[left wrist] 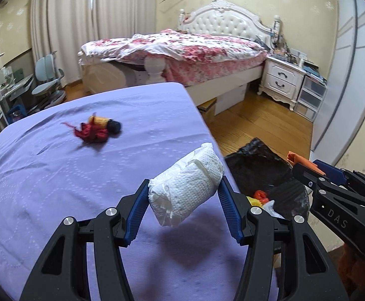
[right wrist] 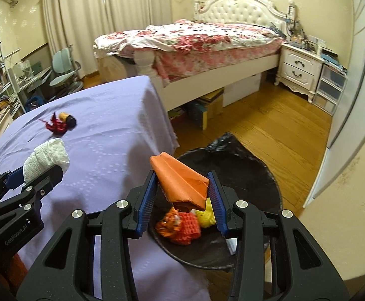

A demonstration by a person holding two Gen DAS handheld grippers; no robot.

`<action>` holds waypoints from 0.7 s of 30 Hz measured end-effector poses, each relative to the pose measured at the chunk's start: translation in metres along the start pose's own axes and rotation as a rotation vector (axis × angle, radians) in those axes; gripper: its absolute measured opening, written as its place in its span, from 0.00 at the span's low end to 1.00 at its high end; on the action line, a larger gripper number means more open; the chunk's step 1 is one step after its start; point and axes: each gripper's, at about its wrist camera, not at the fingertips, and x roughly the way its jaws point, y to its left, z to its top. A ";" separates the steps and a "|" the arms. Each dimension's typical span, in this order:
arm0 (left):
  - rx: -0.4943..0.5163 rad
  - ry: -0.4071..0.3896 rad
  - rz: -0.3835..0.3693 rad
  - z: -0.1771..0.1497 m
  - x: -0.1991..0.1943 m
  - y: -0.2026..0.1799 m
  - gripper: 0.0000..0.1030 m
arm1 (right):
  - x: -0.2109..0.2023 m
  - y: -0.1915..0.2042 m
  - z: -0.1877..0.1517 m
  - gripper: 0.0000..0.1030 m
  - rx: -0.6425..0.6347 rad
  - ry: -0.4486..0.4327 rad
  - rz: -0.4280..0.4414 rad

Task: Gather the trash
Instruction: 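Carry the towel and orange cloth over the black bin and open both tools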

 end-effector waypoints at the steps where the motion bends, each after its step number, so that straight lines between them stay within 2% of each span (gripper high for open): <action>1: 0.010 0.001 -0.002 0.000 0.002 -0.006 0.54 | 0.001 -0.006 -0.001 0.39 0.005 0.000 -0.010; 13: 0.089 0.024 -0.016 0.005 0.029 -0.056 0.54 | 0.008 -0.049 -0.002 0.39 0.062 0.001 -0.032; 21: 0.116 0.039 -0.020 0.009 0.043 -0.074 0.56 | 0.016 -0.066 -0.001 0.40 0.090 0.009 -0.037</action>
